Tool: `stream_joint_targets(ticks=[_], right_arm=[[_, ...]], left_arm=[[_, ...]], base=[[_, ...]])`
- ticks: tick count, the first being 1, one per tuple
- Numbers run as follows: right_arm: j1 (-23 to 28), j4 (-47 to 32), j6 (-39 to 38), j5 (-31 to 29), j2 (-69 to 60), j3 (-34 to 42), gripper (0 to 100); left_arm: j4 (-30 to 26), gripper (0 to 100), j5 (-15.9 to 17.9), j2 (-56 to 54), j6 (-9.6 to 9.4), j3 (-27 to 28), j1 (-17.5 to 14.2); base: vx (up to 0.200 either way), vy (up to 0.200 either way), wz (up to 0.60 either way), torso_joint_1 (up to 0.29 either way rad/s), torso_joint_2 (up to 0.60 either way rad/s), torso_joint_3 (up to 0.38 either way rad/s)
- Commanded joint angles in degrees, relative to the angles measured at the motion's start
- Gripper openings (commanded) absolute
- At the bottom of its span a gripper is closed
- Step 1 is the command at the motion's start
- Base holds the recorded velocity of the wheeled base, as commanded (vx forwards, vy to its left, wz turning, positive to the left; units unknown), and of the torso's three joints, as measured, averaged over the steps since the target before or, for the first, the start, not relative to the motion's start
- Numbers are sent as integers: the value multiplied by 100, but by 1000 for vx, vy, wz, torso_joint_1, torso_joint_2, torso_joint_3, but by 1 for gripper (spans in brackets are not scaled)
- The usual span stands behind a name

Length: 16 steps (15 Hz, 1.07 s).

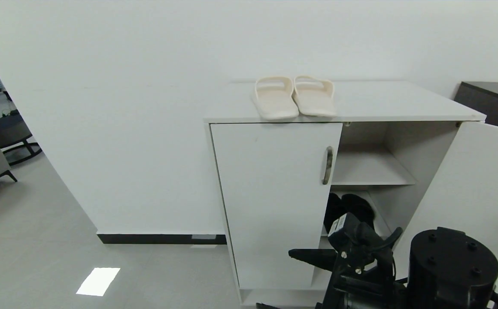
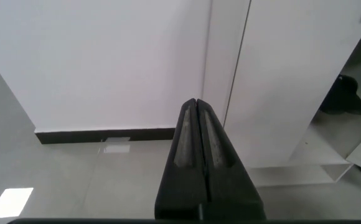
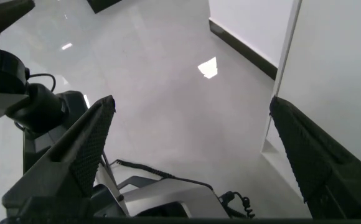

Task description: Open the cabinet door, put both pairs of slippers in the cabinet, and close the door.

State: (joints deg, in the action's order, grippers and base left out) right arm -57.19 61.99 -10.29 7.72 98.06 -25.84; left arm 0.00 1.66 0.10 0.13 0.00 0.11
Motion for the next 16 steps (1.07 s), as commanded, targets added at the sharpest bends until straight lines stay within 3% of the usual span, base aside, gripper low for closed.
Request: stream_joint_targets(ticks=[1,16], right_arm=[[-3,6,1,2,11,0,100],[-3,6,1,-7,2,9,100]], left_arm=[[0,0,1,-1,4,0,-2],[0,0,1,8,4,0,-2]], base=[[0,0,0,193,-466,-295],[0,0,0,226,-508,-286]])
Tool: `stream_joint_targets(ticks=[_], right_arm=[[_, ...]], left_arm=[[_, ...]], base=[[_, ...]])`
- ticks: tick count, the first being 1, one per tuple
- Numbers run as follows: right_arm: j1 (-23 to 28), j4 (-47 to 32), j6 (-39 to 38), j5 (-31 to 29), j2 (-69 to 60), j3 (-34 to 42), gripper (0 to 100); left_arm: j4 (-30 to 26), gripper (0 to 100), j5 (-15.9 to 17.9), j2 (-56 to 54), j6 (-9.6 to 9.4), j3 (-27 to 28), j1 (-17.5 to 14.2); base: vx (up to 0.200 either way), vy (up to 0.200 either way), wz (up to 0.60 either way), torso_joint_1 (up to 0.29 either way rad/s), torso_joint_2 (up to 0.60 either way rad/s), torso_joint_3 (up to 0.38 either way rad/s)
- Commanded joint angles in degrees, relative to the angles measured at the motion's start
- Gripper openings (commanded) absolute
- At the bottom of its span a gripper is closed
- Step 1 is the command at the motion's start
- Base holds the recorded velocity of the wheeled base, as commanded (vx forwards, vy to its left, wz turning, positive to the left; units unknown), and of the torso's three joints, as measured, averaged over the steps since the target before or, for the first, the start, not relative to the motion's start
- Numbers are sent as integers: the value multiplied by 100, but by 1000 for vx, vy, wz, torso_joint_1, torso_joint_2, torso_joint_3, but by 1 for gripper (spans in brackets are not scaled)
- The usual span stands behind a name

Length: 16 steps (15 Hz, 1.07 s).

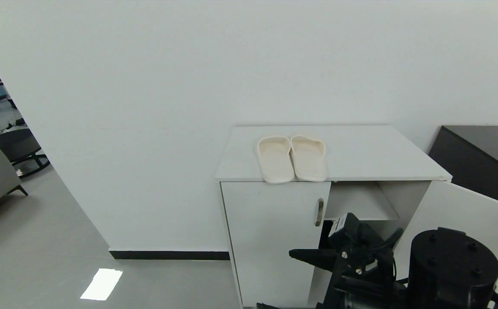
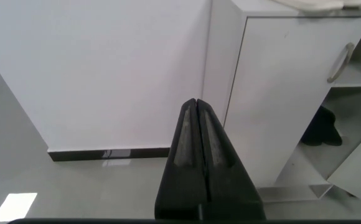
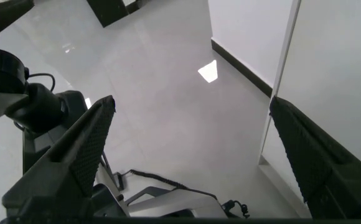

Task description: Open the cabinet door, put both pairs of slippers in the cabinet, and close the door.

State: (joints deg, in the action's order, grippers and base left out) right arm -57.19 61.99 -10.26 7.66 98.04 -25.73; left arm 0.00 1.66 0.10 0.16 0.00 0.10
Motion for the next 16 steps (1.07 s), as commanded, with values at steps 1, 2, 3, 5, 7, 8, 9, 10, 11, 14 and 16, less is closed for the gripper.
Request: stream_joint_targets(ticks=[1,2,3,5,7,8,9,10,11,14,16], right_arm=[[-3,-3,-2,8,14,-2,100],[-3,-3,-2,-1,22,-2,100],[-3,-3,16,-10,22,7,100],[23,15,174,-45,5,16,100],[67,76,253,-159,14,-54,100],[76,-152,306,-818,22,-336,100],[67,-864,350,-1785,5,-828,100],[58,-1743,306,-2559,-4,-1408,100],[67,-2499,-2,-2901,14,-1962,100],[102,-4090,-872,-3780,506,-3526,100],[155,-4133,-881,-4316,945,-3878,100]], left_arm=[[0,0,1,-1,2,0,-1],[0,0,1,-1,2,0,-1],[0,0,1,-1,2,0,-1],[0,0,-8,-1,2,0,-1],[0,0,-8,-1,2,0,-1],[0,0,1,-1,2,0,-1],[0,0,1,8,2,0,-1],[0,0,-8,8,2,0,-1],[0,0,1,8,2,0,-1],[0,0,-8,8,2,0,-1],[0,0,1,8,2,0,-1]], base=[[0,0,0,266,-559,-300],[0,0,0,261,-579,-315],[0,0,0,276,-588,-320],[0,0,0,273,-586,-310],[0,0,0,95,-207,-107],[0,0,0,0,0,0],[0,0,0,0,0,0],[0,0,0,0,0,0],[0,0,0,0,0,0],[0,0,0,0,0,0],[0,0,0,0,0,0]])
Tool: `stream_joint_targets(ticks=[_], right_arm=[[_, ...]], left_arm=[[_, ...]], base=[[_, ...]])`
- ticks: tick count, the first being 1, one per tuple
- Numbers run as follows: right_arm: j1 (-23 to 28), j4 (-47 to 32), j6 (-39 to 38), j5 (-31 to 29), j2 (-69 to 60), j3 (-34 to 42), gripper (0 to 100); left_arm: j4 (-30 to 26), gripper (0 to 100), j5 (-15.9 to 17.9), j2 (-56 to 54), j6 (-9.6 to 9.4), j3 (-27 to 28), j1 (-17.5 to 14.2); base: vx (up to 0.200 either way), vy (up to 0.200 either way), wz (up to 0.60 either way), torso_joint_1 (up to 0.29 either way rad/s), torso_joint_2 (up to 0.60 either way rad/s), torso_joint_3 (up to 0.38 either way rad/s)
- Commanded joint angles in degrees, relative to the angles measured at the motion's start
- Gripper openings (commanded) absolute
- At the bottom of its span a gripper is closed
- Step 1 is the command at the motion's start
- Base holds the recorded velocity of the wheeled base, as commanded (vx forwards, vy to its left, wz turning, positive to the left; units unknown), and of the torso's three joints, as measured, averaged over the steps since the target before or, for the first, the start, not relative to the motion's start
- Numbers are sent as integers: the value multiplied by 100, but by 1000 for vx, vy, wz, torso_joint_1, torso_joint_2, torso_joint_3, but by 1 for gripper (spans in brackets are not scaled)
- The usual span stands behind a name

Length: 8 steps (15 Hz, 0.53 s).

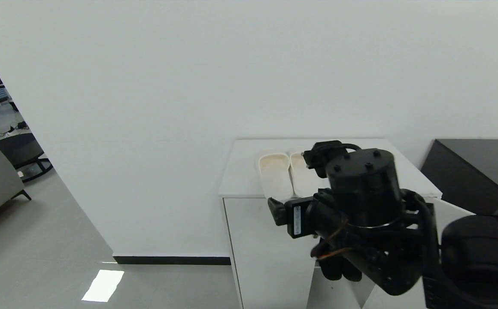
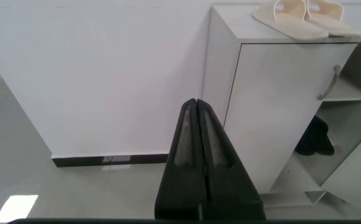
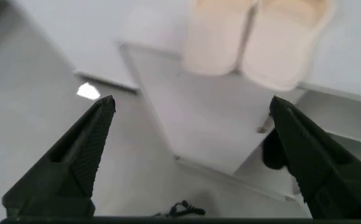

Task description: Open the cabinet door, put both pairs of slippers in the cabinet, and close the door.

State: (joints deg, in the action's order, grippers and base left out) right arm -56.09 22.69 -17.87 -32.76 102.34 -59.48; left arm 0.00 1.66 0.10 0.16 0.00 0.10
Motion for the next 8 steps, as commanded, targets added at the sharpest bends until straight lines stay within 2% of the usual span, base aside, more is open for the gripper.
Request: stream_joint_targets(ticks=[1,5,8], right_arm=[[168,-177,-103,-389,691,-600,100],[388,-177,-120,-398,867,-591,100],[511,140,-85,-389,1130,-582,100]], left_arm=[[0,0,1,-1,2,0,-1],[0,0,1,8,-33,0,-1],[0,0,1,8,-69,0,-1]], base=[[0,0,0,0,0,0],[0,0,0,0,0,0],[0,0,0,0,0,0]])
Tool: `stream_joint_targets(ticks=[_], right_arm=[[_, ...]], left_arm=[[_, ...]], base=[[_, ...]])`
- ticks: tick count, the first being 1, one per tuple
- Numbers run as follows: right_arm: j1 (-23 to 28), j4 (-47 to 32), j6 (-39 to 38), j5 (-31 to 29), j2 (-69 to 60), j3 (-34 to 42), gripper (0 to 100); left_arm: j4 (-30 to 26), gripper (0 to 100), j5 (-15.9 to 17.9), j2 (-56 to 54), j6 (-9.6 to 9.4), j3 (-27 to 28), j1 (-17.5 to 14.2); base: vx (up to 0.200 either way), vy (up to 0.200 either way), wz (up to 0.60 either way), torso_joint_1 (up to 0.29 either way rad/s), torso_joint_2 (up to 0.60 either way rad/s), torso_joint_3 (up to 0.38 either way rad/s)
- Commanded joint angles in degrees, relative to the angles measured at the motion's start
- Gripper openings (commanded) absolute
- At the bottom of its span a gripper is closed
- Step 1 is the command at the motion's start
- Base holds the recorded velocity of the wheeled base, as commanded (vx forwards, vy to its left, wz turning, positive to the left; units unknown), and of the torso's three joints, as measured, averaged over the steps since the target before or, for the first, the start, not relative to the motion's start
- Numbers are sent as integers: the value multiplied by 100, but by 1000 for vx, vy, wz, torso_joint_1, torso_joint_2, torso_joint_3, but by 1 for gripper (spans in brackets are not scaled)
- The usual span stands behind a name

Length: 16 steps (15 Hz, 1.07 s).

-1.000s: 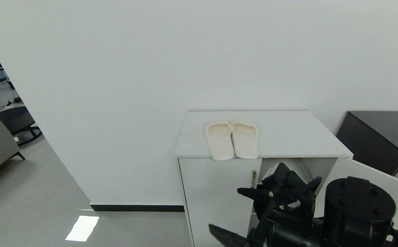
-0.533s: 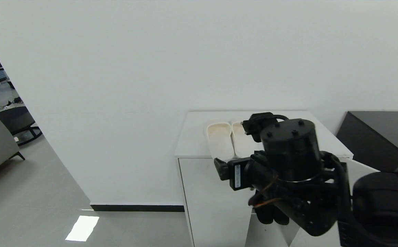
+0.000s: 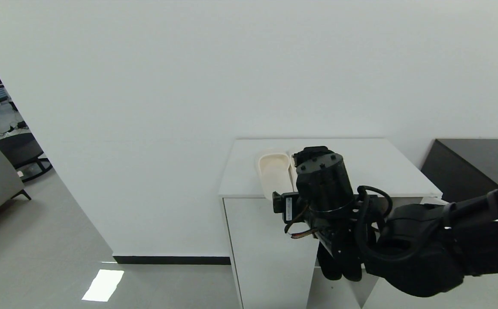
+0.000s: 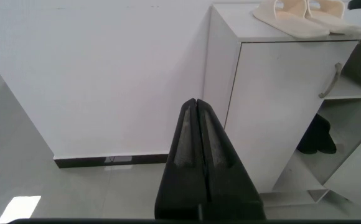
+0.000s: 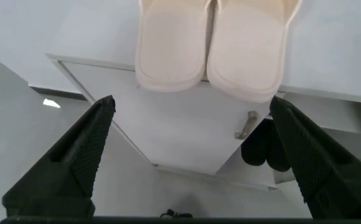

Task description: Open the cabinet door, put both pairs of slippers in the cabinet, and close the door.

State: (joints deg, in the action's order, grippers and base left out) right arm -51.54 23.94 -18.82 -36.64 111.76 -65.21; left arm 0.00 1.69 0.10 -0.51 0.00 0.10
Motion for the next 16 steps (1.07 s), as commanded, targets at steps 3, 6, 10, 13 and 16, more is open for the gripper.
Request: stream_joint_targets(ticks=[3,6,10,13,16], right_arm=[[224,225,142,-1,390,-71,100],[470,313,247,70,698,-396,100],[689,313,432,254,1207,-976,100],[795,304,599,333,1559,-1504,100],[804,286,775,360,1884,-2005,100]], left_arm=[[0,0,-2,8,-2,0,-1],[0,0,-2,8,34,0,-1],[0,0,-11,8,113,0,-1],[0,0,-11,8,113,0,-1],[0,0,-11,8,113,0,-1]], base=[[200,0,0,4,-2,4],[200,0,0,10,1,-6],[50,0,0,2,1,-2],[0,0,0,0,0,0],[0,0,0,0,0,0]])
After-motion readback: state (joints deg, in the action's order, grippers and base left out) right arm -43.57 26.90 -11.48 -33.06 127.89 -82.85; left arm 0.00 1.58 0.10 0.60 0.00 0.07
